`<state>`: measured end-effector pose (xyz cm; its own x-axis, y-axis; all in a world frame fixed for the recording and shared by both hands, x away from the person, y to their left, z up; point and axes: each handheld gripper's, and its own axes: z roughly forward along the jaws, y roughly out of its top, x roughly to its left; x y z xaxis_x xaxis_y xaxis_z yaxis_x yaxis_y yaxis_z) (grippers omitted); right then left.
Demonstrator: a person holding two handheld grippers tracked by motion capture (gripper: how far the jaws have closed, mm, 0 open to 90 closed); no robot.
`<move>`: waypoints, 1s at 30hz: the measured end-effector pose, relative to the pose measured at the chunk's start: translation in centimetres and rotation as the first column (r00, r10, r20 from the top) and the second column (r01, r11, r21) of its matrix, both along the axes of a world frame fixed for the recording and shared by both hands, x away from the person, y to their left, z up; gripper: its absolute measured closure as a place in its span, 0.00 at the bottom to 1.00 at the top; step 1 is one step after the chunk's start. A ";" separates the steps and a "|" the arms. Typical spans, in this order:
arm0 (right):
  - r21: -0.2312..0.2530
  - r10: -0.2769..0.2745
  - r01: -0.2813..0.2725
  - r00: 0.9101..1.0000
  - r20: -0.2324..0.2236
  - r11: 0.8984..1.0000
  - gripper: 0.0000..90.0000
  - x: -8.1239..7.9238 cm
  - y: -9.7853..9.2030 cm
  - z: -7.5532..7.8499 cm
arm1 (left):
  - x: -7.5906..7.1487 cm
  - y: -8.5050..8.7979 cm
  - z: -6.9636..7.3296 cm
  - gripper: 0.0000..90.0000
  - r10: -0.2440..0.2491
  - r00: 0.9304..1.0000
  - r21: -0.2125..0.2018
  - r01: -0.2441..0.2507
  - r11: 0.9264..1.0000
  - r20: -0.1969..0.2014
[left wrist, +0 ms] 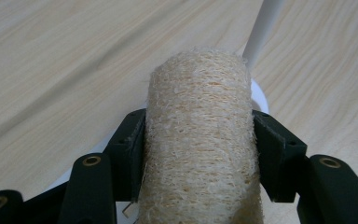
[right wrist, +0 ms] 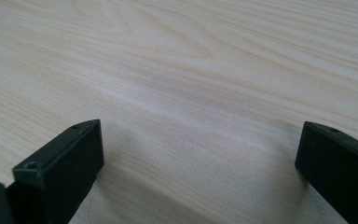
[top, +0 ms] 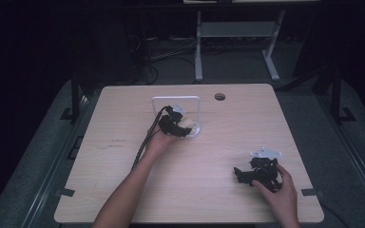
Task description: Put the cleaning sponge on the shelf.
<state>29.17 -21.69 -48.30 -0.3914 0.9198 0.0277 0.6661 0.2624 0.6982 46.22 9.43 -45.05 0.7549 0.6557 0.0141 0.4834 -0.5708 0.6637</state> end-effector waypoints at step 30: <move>-0.001 0.000 0.000 1.000 0.000 1.000 0.01 0.0 0.0 0.0 | -2.0 1.6 2.2 0.41 0.021 1.000 -0.047 -0.021 0.999 0.010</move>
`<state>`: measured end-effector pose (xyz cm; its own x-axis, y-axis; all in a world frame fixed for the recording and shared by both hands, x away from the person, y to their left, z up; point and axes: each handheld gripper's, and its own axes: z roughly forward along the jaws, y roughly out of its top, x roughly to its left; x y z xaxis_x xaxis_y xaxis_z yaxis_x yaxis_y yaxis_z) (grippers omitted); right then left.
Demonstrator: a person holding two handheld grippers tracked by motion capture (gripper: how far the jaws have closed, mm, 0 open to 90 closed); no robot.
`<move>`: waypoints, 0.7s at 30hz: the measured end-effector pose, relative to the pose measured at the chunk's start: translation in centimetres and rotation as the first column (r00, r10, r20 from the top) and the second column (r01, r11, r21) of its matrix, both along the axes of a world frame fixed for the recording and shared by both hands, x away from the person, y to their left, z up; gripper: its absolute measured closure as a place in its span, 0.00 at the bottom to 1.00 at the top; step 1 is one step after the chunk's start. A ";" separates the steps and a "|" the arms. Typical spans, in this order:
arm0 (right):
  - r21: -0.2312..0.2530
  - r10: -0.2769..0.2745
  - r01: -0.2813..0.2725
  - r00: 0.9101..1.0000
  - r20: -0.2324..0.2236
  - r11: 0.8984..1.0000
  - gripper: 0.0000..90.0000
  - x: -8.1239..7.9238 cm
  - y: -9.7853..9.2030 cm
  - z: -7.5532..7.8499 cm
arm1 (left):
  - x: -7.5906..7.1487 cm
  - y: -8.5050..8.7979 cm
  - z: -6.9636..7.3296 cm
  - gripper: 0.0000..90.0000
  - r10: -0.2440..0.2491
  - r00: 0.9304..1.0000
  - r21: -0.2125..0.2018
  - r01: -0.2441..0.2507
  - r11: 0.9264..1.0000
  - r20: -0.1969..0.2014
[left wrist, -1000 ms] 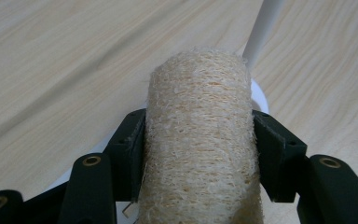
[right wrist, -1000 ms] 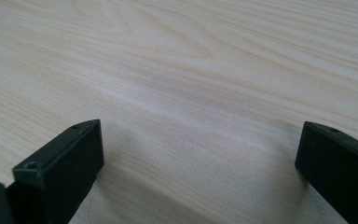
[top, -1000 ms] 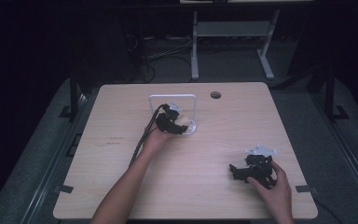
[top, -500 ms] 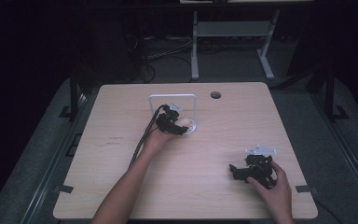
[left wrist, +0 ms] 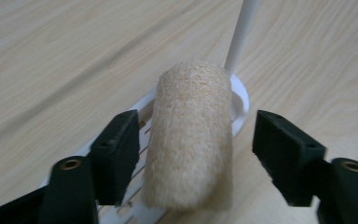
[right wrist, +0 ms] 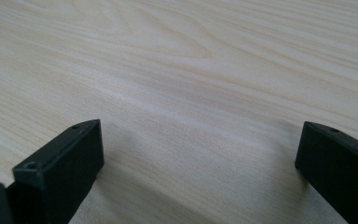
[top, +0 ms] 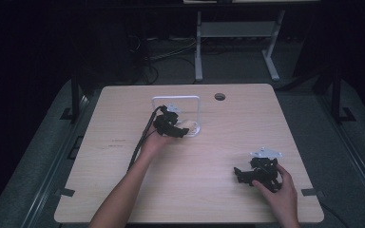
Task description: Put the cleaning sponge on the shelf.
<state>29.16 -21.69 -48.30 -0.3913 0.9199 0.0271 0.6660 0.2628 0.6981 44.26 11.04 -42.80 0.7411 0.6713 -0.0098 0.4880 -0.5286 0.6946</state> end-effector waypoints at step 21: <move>0.001 -0.001 0.001 1.000 0.000 1.000 0.01 0.0 0.0 0.0 | -3.1 0.2 -0.5 1.00 -0.081 0.992 -0.059 0.076 0.995 -0.100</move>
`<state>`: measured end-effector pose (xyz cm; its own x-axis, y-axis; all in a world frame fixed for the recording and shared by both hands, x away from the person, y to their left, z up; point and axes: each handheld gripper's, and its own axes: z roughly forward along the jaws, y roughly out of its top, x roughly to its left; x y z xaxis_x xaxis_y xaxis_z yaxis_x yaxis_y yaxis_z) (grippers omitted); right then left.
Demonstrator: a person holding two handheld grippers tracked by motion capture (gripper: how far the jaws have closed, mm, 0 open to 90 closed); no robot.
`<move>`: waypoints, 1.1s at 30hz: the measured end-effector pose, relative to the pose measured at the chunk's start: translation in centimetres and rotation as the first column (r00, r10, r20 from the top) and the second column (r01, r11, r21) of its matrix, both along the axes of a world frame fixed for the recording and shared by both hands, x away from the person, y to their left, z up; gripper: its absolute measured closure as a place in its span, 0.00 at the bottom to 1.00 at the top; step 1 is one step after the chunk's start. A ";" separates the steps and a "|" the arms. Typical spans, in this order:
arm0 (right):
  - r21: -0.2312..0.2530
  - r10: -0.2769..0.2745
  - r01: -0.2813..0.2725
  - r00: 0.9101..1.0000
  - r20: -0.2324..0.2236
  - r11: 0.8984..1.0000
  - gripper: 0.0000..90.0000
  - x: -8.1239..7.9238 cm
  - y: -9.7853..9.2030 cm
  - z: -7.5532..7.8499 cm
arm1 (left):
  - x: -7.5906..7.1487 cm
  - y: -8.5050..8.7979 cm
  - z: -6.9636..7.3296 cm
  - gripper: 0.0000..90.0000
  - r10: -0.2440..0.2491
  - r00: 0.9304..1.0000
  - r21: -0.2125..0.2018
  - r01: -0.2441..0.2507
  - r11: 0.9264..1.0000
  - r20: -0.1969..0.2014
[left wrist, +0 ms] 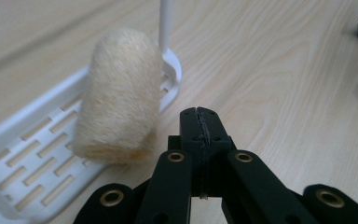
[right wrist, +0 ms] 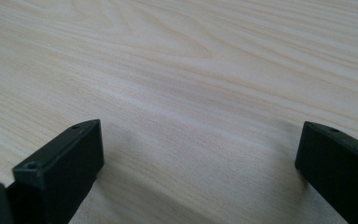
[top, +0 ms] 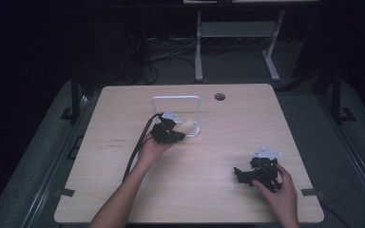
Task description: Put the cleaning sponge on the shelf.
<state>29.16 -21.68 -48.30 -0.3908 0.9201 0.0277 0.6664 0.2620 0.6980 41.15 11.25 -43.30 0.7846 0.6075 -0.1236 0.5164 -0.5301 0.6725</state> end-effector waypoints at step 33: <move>0.000 0.000 0.000 1.000 0.000 1.000 0.01 0.0 0.0 0.0 | 2.0 3.0 -1.7 1.00 0.140 0.990 0.098 -0.142 0.985 0.025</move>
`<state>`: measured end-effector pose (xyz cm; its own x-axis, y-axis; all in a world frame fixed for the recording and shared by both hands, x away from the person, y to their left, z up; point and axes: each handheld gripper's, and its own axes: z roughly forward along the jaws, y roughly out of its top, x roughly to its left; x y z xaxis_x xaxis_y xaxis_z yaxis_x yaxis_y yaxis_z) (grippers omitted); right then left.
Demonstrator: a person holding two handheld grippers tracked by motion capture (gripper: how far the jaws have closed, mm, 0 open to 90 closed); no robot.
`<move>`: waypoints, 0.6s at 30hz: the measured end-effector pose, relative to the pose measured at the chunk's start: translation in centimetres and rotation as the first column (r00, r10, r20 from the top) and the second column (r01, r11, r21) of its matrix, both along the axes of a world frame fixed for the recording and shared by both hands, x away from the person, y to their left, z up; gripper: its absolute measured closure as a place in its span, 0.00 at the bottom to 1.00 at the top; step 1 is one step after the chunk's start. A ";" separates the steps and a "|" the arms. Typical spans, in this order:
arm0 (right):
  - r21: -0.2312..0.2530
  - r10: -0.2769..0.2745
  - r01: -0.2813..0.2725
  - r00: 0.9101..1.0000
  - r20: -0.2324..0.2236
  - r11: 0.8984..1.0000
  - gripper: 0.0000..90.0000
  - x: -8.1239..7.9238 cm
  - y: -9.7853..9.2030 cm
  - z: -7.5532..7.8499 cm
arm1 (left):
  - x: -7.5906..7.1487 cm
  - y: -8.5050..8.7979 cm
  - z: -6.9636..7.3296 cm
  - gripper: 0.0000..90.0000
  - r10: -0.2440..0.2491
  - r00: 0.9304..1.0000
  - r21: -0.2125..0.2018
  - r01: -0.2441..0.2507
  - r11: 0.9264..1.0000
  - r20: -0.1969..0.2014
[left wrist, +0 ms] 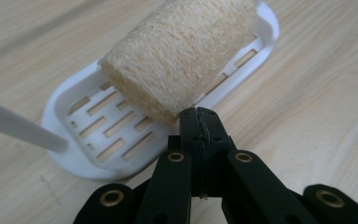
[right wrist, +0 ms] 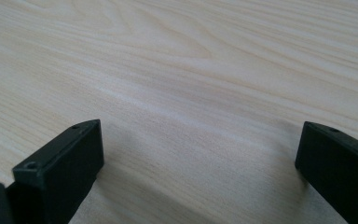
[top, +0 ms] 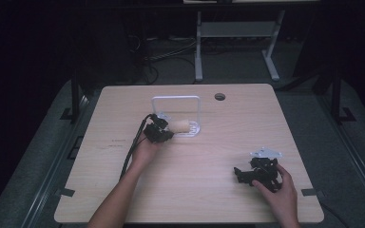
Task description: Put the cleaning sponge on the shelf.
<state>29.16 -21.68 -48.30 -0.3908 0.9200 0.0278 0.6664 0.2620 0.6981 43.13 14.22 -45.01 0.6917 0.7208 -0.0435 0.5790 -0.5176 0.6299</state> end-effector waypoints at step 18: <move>0.000 0.000 0.000 1.000 0.000 1.000 0.01 0.0 0.0 0.0 | -1.7 0.4 1.0 0.99 -0.045 0.999 -0.056 0.044 0.997 -0.013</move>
